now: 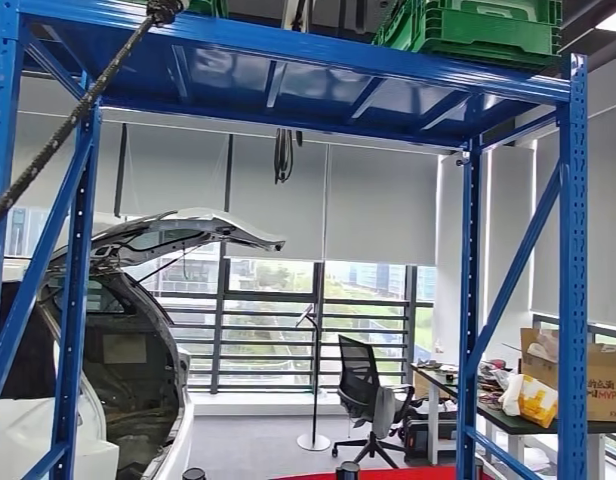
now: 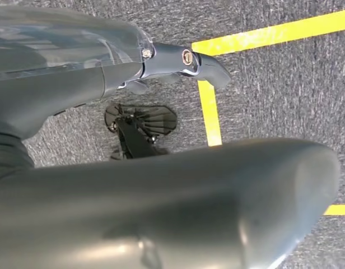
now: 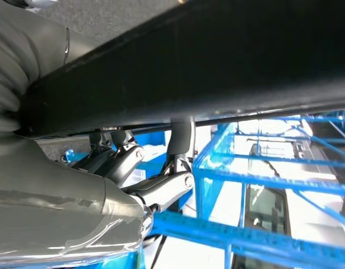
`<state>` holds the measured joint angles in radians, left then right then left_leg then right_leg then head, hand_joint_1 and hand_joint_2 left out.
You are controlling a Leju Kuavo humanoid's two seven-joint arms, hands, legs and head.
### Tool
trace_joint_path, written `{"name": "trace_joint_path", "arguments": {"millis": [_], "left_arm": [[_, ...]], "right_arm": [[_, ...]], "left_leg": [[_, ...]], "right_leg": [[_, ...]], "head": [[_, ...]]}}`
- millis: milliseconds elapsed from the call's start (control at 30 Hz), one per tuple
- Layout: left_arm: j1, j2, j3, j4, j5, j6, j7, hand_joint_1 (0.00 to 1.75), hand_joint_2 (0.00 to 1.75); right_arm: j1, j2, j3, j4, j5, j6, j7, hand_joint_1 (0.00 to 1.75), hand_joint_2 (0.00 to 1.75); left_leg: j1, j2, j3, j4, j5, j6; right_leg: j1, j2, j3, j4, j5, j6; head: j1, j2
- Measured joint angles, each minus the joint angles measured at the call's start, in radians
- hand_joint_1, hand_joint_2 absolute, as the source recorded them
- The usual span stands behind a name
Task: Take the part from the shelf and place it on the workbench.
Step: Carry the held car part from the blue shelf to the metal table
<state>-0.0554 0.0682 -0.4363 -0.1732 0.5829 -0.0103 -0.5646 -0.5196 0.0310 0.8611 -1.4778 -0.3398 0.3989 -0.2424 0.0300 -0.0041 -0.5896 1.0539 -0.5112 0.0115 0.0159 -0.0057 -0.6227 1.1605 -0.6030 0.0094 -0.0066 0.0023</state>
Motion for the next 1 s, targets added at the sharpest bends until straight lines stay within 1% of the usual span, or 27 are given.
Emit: {"name": "trace_joint_path", "arguments": {"millis": [33, 67, 100, 133, 167, 233, 267, 300, 367, 400, 433, 467, 500, 567, 600, 633, 667, 700, 733, 767, 800, 833, 867, 900, 933, 967, 1000], "left_arm": [[0.000, 0.000, -0.001, 0.000, 0.000, 0.000, 0.001, 0.00, 1.75], [0.001, 0.000, -0.003, 0.000, 0.000, 0.000, 0.001, 0.00, 1.75], [0.002, 0.000, -0.004, 0.000, 0.000, 0.000, 0.002, 0.00, 1.75], [0.002, 0.000, -0.004, 0.000, 0.000, 0.000, 0.003, 0.00, 1.75], [0.002, 0.000, -0.005, 0.000, 0.000, 0.000, 0.003, 0.00, 1.75], [-0.002, 0.000, -0.005, 0.000, 0.001, 0.000, 0.003, 0.00, 1.75], [-0.003, 0.000, -0.005, 0.000, 0.001, 0.000, 0.003, 0.00, 1.75], [-0.003, 0.000, -0.005, 0.000, 0.002, 0.000, 0.004, 0.00, 1.75], [0.000, 0.000, -0.005, 0.000, 0.003, 0.000, 0.008, 0.00, 1.75], [0.003, 0.001, -0.005, 0.000, 0.005, 0.000, 0.012, 0.00, 1.75], [0.006, 0.001, -0.005, 0.000, 0.007, -0.001, 0.019, 0.00, 1.75], [0.007, 0.002, -0.005, 0.000, 0.010, -0.002, 0.029, 0.00, 1.75], [0.007, 0.003, -0.005, 0.001, 0.014, -0.001, 0.041, 0.00, 1.75], [0.008, 0.008, -0.005, 0.001, 0.020, 0.000, 0.065, 0.00, 1.75], [0.011, 0.012, -0.005, 0.001, 0.022, 0.002, 0.079, 0.00, 1.75], [0.014, 0.017, -0.005, 0.002, 0.024, 0.004, 0.091, 0.00, 1.75], [0.017, 0.022, -0.005, 0.003, 0.025, 0.006, 0.103, 0.00, 1.75], [0.020, 0.027, -0.005, 0.004, 0.028, 0.008, 0.115, 0.00, 1.75], [0.021, 0.033, -0.005, 0.004, 0.031, 0.010, 0.124, 0.00, 1.75], [0.021, 0.037, -0.005, 0.004, 0.036, 0.012, 0.133, 0.00, 1.75], [0.020, 0.042, -0.004, 0.004, 0.042, 0.015, 0.144, 0.00, 1.75], [0.020, 0.046, -0.004, 0.004, 0.048, 0.018, 0.154, 0.00, 1.75], [0.022, 0.051, -0.003, 0.004, 0.055, 0.021, 0.164, 0.00, 1.75], [0.025, 0.056, -0.001, 0.005, 0.062, 0.023, 0.174, 0.00, 1.75], [0.027, 0.061, 0.001, 0.005, 0.069, 0.024, 0.181, 0.00, 1.75], [0.029, 0.067, 0.004, 0.006, 0.077, 0.024, 0.187, 0.00, 1.75], [0.028, 0.072, 0.008, 0.006, 0.084, 0.024, 0.193, 0.00, 1.75]], "right_arm": [[0.000, -0.001, 0.000, 0.002, 0.004, 0.003, -0.002, 1.75, 1.75], [0.000, -0.002, 0.000, 0.004, 0.009, 0.006, -0.004, 1.75, 1.75], [0.000, -0.002, 0.001, 0.005, 0.013, 0.010, -0.006, 1.75, 1.75], [-0.001, -0.003, 0.001, 0.006, 0.017, 0.013, -0.008, 1.75, 1.75], [-0.002, -0.004, 0.001, 0.007, 0.021, 0.016, -0.009, 1.75, 1.75], [-0.008, -0.005, 0.002, 0.007, 0.029, 0.020, -0.010, 1.75, 1.75], [-0.011, -0.006, 0.002, 0.007, 0.033, 0.022, -0.010, 1.75, 1.75], [-0.014, -0.007, 0.002, 0.007, 0.038, 0.023, -0.010, 1.75, 1.75], [-0.022, -0.010, 0.003, 0.007, 0.047, 0.026, -0.010, 1.75, 1.75], [-0.027, -0.010, 0.004, 0.008, 0.052, 0.029, -0.010, 1.75, 1.75], [-0.033, -0.010, 0.005, 0.008, 0.057, 0.032, -0.010, 1.75, 1.75], [-0.040, -0.011, 0.007, 0.008, 0.062, 0.035, -0.011, 1.75, 1.75], [-0.045, -0.013, 0.009, 0.009, 0.067, 0.038, -0.011, 1.75, 1.75], [-0.049, -0.020, 0.013, 0.011, 0.079, 0.042, -0.012, 1.75, 1.75], [-0.049, -0.023, 0.016, 0.012, 0.085, 0.043, -0.012, 1.75, 1.75], [-0.051, -0.027, 0.020, 0.012, 0.089, 0.045, -0.013, 1.75, 1.75], [-0.053, -0.029, 0.024, 0.012, 0.092, 0.046, -0.013, 1.75, 1.75], [-0.055, -0.031, 0.028, 0.012, 0.094, 0.047, -0.014, 1.75, 1.75], [-0.057, -0.032, 0.031, 0.011, 0.096, 0.047, -0.015, 1.75, 1.75], [-0.060, -0.033, 0.034, 0.011, 0.098, 0.047, -0.016, 1.75, 1.75], [-0.063, -0.034, 0.037, 0.010, 0.101, 0.048, -0.017, 1.75, 1.75], [-0.067, -0.034, 0.041, 0.009, 0.104, 0.049, -0.018, 1.75, 1.75], [-0.072, -0.035, 0.045, 0.008, 0.106, 0.050, -0.019, 1.75, 1.75], [-0.078, -0.035, 0.051, 0.008, 0.108, 0.052, -0.020, 1.75, 1.75], [-0.086, -0.035, 0.057, 0.008, 0.109, 0.052, -0.020, 1.75, 1.75], [-0.096, -0.035, 0.062, 0.008, 0.111, 0.053, -0.021, 1.75, 1.75], [-0.105, -0.036, 0.068, 0.007, 0.111, 0.053, -0.022, 1.75, 1.75]], "left_leg": [[-0.001, -0.002, -0.003, 0.000, 0.001, 0.002], [-0.001, -0.005, -0.005, 0.000, 0.002, 0.004], [-0.001, -0.010, -0.005, 0.000, 0.003, 0.004], [-0.001, -0.015, -0.005, 0.000, 0.003, 0.005], [-0.001, -0.022, -0.004, 0.000, 0.004, 0.004], [0.001, -0.036, -0.005, -0.001, 0.006, 0.001], [0.003, -0.043, -0.008, -0.001, 0.010, -0.004], [0.006, -0.050, -0.013, -0.003, 0.013, -0.009], [0.011, -0.065, -0.019, -0.010, 0.022, -0.023], [0.011, -0.064, -0.022, -0.011, 0.020, -0.027], [0.009, -0.055, -0.030, 0.000, 0.009, -0.030], [0.006, -0.043, -0.045, 0.029, -0.013, -0.030], [0.004, -0.027, -0.069, 0.080, -0.042, -0.029], [0.001, -0.014, -0.121, 0.198, -0.092, -0.030], [0.000, -0.012, -0.134, 0.231, -0.097, -0.030], [-0.001, -0.010, -0.133, 0.233, -0.087, -0.031], [-0.002, -0.006, -0.114, 0.199, -0.062, -0.031], [-0.003, 0.001, -0.081, 0.138, -0.028, -0.030], [-0.005, 0.017, -0.049, 0.075, -0.006, -0.029], [-0.010, 0.039, -0.024, 0.025, 0.010, -0.025], [-0.013, 0.054, -0.011, -0.004, 0.016, -0.020], [-0.017, 0.063, -0.011, -0.011, 0.013, -0.015], [-0.019, 0.062, -0.014, -0.011, 0.016, -0.010], [-0.017, 0.053, -0.016, -0.011, 0.018, -0.006], [-0.017, 0.047, -0.018, -0.012, 0.021, -0.002], [-0.015, 0.039, -0.019, -0.012, 0.023, 0.002], [-0.014, 0.032, -0.020, -0.013, 0.026, 0.006]], "right_leg": [[-0.003, 0.000, -0.031, 0.068, -0.029, 0.003], [-0.006, 0.000, -0.056, 0.123, -0.047, 0.005], [-0.007, 0.001, -0.067, 0.148, -0.045, 0.005], [-0.008, 0.003, -0.060, 0.134, -0.024, 0.004], [-0.008, 0.009, -0.036, 0.082, 0.012, 0.001], [-0.008, 0.043, 0.024, -0.050, 0.078, -0.006], [-0.007, 0.057, 0.041, -0.092, 0.095, -0.008], [-0.006, 0.067, 0.047, -0.111, 0.100, -0.008], [-0.002, 0.059, 0.048, -0.122, 0.104, -0.011], [-0.002, 0.049, 0.052, -0.135, 0.106, -0.016], [-0.003, 0.040, 0.057, -0.150, 0.109, -0.023], [-0.004, 0.029, 0.061, -0.165, 0.112, -0.029], [-0.005, 0.018, 0.063, -0.173, 0.113, -0.033], [-0.001, -0.002, 0.062, -0.174, 0.114, -0.037], [0.001, -0.011, 0.062, -0.173, 0.114, -0.038], [0.002, -0.020, 0.062, -0.172, 0.113, -0.038], [0.002, -0.028, 0.062, -0.170, 0.112, -0.038], [0.003, -0.035, 0.062, -0.167, 0.110, -0.037], [0.003, -0.042, 0.061, -0.163, 0.107, -0.034], [0.005, -0.049, 0.059, -0.158, 0.104, -0.031], [0.008, -0.054, 0.056, -0.151, 0.101, -0.028], [0.011, -0.059, 0.053, -0.146, 0.100, -0.026], [0.013, -0.065, 0.050, -0.142, 0.099, -0.025], [0.013, -0.070, 0.049, -0.140, 0.097, -0.023], [0.011, -0.067, 0.048, -0.136, 0.092, -0.020], [0.008, -0.056, 0.043, -0.121, 0.077, -0.015], [0.004, -0.040, 0.031, -0.089, 0.053, -0.009]], "head": [[0.000, 0.000], [0.000, 0.000], [0.000, 0.000], [0.000, 0.000], [0.000, 0.000], [0.000, 0.000], [0.000, 0.000], [0.000, 0.000], [0.000, 0.000], [0.000, 0.000], [0.000, 0.000], [0.000, 0.000], [0.000, 0.000], [0.000, 0.000], [0.000, 0.000], [0.000, 0.000], [0.000, 0.000], [0.000, 0.000], [0.000, 0.000], [0.001, 0.000], [0.001, 0.000], [0.001, 0.000], [0.001, 0.000], [0.001, 0.000], [0.001, 0.000], [0.001, 0.000], [0.001, 0.000]]}}
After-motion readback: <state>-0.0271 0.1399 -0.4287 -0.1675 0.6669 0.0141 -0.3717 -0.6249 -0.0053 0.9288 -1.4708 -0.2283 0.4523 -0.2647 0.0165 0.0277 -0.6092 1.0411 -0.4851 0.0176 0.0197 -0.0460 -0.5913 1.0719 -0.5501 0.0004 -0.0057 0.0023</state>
